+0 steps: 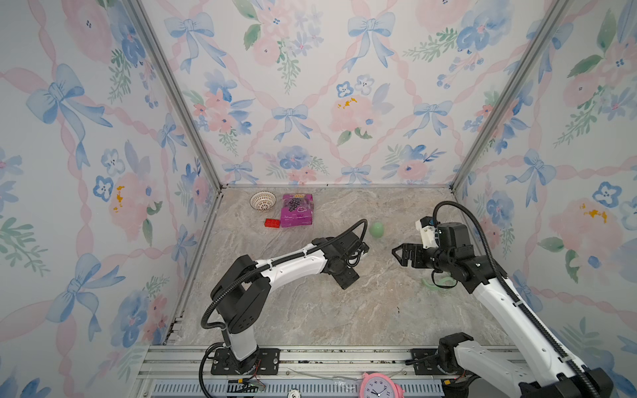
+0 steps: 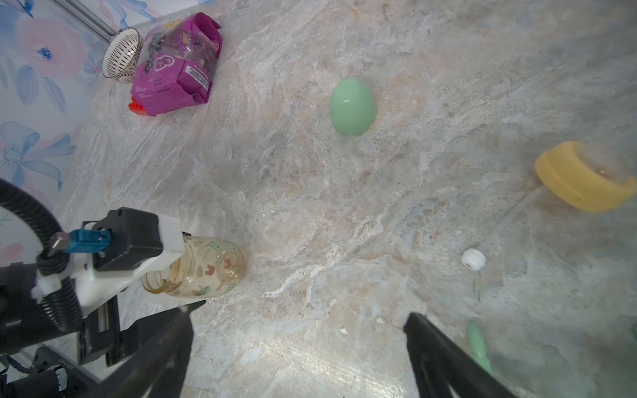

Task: Assemble the baby bottles
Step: Place the baby bottle at the center of the board, then pick up the handle at the center of the board.

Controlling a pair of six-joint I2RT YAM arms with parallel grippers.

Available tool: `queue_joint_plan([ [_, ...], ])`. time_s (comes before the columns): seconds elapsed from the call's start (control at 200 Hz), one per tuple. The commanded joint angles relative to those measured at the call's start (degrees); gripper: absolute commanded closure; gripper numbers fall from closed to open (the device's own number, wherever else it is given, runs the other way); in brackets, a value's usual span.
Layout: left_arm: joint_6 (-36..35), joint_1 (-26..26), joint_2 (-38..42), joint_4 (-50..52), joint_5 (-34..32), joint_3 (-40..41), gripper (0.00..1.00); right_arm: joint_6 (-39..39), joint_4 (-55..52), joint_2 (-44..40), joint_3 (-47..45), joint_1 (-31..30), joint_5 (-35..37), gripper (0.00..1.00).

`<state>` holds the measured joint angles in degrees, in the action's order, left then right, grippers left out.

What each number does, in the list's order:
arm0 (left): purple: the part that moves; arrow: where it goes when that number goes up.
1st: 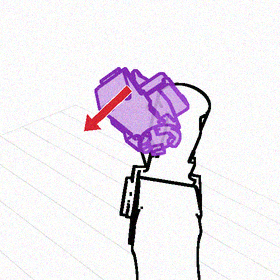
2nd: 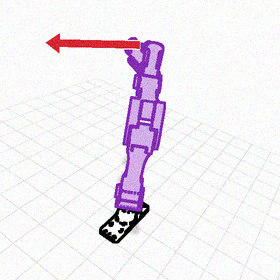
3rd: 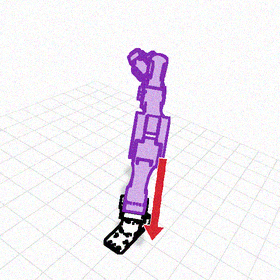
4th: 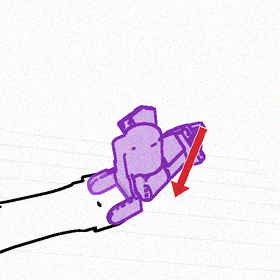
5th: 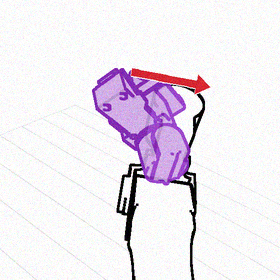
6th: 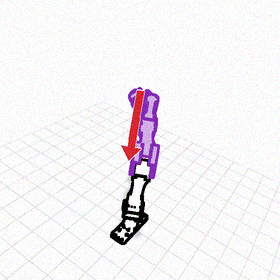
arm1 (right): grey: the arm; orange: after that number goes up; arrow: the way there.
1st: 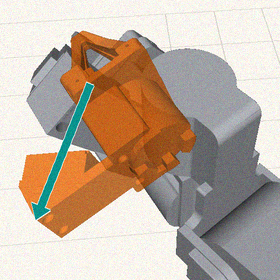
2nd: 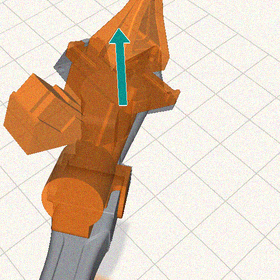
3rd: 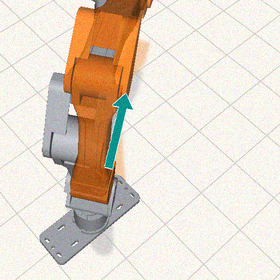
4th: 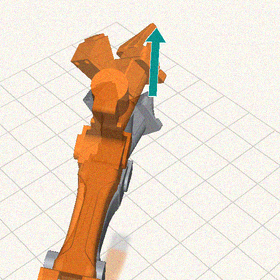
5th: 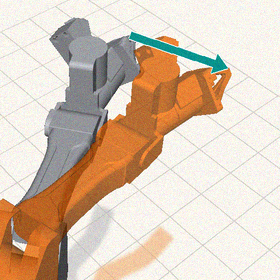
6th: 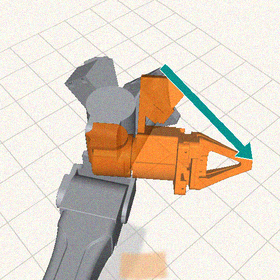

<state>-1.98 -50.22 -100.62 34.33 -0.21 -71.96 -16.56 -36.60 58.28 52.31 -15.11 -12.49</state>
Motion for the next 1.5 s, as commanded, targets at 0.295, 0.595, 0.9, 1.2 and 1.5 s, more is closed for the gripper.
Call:
queue_joint_plan([
  [0.295,1.3,0.8,9.5,-3.2,0.1,0.2,0.02,-9.7,-14.8,0.0,4.2,11.9,10.1,0.04],
  [0.595,3.6,1.7,23.1,-3.3,-5.3,1.6,0.02,-30.0,-13.9,-10.9,-12.8,17.0,4.4,0.02],
  [0.9,9.4,4.5,31.3,-3.6,-8.0,4.0,0.02,-41.6,0.5,-8.2,-22.4,17.6,12.3,0.09],
  [1.2,13.7,4.7,34.7,-3.8,-9.5,8.8,0.02,-47.4,8.8,0.8,-23.2,18.0,16.5,0.15],
  [1.5,14.8,4.7,36.2,-3.9,-10.4,10.7,0.02,-49.8,12.5,7.4,-23.8,16.2,17.9,0.29],
])
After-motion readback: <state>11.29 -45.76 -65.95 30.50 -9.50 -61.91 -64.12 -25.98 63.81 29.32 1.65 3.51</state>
